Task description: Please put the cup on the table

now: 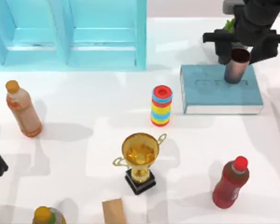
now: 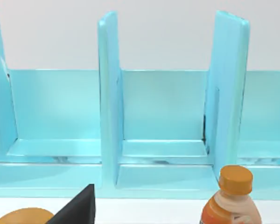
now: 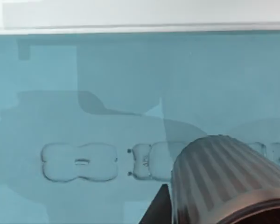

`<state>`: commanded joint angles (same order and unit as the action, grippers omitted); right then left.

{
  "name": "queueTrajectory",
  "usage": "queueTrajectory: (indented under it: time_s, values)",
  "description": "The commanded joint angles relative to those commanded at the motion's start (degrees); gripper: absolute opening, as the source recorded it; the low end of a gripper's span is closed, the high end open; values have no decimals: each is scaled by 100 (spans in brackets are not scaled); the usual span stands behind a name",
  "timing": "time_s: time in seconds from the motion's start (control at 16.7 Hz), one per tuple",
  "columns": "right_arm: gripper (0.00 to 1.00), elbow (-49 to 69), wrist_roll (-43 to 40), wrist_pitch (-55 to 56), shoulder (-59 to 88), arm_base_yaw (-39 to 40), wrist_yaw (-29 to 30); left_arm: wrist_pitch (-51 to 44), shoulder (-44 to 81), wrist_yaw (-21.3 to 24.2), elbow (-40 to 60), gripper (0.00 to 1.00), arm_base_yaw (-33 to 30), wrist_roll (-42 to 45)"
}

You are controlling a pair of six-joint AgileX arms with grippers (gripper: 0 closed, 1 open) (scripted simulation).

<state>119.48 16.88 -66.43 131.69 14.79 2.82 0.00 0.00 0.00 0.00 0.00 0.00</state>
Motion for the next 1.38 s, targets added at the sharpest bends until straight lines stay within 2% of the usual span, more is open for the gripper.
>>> queueTrajectory:
  time_s: [0.24, 0.66, 0.84, 1.2, 1.38]
  values:
    - [0, 777, -7, -732, 48, -5, -2, 0, 0, 0, 0, 100, 0, 0]
    - [0, 750, 15, -752, -30, 24, 0, 0, 0, 0, 0, 100, 0, 0]
    - [0, 170, 104, -531, -556, 142, 23, 0, 0, 0, 0, 100, 0, 0]
    - [0, -2175, 424, -9, -2121, 530, 109, 0, 0, 0, 0, 100, 0, 0]
    - [0, -2897, 547, 167, -2690, 706, 140, 0, 0, 0, 0, 100, 0, 0]
